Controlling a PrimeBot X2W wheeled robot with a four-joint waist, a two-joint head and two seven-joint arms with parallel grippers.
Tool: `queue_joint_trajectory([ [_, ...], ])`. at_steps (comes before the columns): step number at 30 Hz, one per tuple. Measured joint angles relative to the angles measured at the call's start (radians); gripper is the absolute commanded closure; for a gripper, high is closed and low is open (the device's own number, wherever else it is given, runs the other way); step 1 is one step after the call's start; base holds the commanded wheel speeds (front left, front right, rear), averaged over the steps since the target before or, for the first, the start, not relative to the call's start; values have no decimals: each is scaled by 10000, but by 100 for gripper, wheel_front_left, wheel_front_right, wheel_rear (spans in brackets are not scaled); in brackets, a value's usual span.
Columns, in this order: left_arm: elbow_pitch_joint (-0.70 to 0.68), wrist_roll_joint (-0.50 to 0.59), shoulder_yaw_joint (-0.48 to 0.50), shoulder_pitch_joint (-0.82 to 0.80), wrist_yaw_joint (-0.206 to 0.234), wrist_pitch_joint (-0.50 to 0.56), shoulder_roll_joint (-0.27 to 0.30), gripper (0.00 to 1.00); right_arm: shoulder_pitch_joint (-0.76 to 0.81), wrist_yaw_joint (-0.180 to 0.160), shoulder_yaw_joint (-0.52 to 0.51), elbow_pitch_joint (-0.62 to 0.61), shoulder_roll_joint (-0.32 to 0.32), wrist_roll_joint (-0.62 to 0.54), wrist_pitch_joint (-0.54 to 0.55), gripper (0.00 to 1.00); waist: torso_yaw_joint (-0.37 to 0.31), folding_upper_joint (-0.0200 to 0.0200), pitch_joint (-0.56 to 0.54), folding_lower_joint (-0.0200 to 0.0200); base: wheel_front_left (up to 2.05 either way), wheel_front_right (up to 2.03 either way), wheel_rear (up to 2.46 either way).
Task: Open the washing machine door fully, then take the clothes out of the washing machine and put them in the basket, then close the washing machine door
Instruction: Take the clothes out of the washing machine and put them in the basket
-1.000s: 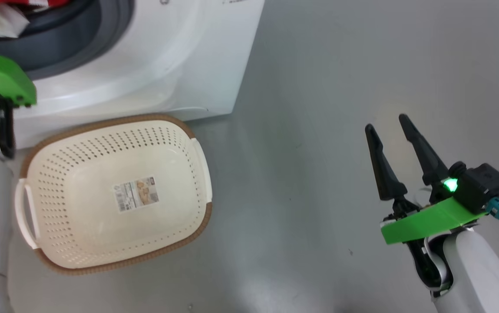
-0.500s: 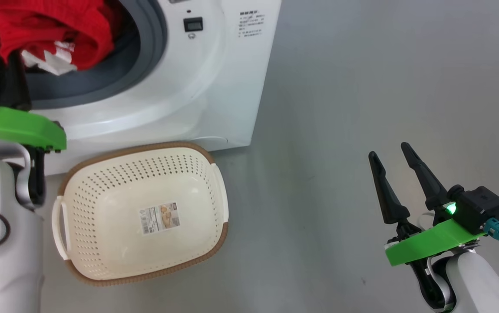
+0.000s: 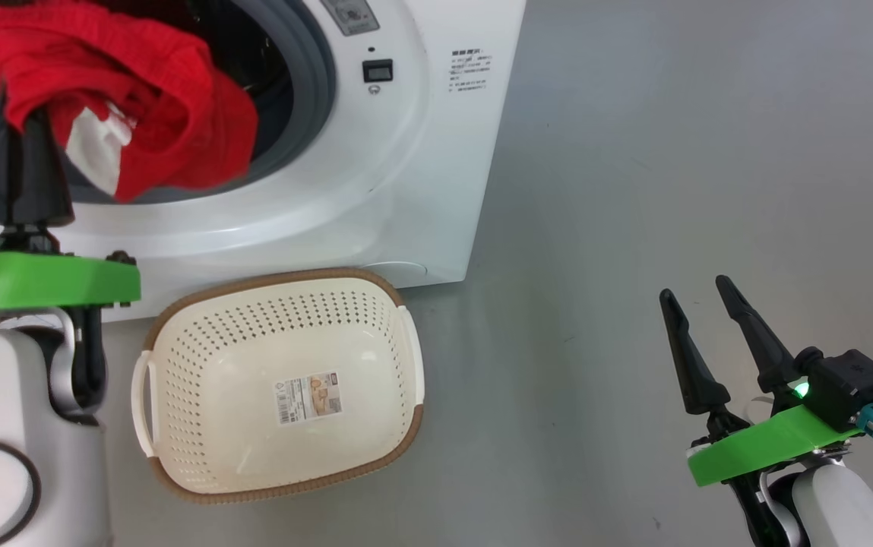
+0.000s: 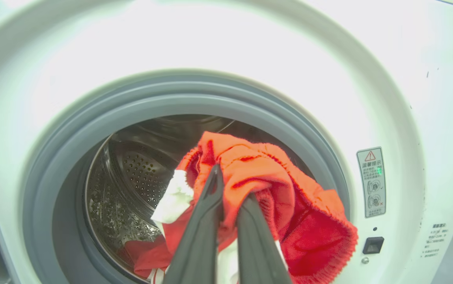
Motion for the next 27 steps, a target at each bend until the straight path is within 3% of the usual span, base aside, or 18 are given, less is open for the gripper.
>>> queue_joint_trajectory([
  [6, -1425, 6, 109, 586, -81, -10, -228, 100, 5, 0, -25, -31, -88, 0, 0, 0, 148, 0, -87, 0, 0, 0, 0],
  [12, -1946, 90, 54, 978, -104, -10, -424, 100, 9, 0, -25, -50, -144, 0, 0, 0, 195, 0, -12, 0, 0, 0, 0],
  [27, -853, -134, 25, 2345, -109, -10, -612, 100, -95, 0, -23, -192, -140, 0, 0, 0, 108, 0, 726, 0, 0, 0, 0],
])
